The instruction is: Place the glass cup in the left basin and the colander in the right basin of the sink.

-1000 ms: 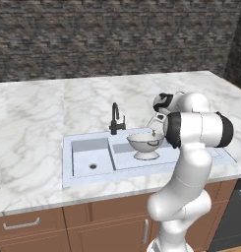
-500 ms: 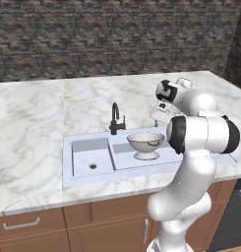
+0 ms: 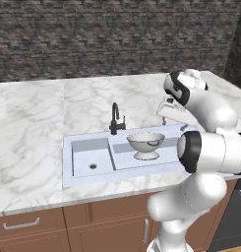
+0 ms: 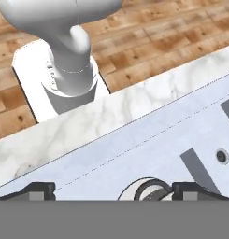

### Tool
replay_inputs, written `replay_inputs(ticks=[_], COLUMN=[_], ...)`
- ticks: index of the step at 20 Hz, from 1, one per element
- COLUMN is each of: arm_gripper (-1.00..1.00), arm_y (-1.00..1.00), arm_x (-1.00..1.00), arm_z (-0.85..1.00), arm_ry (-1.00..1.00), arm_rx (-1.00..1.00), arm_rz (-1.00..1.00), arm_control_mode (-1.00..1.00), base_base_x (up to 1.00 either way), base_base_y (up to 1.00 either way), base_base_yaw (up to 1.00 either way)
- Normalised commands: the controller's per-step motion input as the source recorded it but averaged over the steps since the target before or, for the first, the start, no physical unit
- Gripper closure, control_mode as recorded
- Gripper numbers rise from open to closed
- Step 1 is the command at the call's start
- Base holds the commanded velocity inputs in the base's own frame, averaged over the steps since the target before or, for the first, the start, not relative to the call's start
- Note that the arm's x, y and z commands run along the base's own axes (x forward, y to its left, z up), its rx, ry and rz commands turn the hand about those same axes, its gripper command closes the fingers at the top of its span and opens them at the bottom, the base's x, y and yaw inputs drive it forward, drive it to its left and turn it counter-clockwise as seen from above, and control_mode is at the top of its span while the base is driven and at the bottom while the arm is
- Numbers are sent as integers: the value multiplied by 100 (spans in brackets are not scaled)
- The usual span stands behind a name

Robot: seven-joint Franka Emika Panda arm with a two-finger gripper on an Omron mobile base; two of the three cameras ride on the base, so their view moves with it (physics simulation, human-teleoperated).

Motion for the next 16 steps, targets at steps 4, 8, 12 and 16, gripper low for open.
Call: replay_inputs(ticks=[4,8,12,16], arm_gripper=[-100,-100,-100,-100], arm_y=[4,8,10,5], arm_x=[-74,-55,-36,-37], arm_z=[29,37,40,35], arm_ry=[-7,-14,-16,-13], arm_rx=[-12,-12,-10,-6], arm_rz=[0,1,6,9], arm_control_mode=[-100,-100,-100,-100], base_base_x=[0,0,0,0], base_base_y=[0,0,0,0], base_base_yaw=[0,0,0,0])
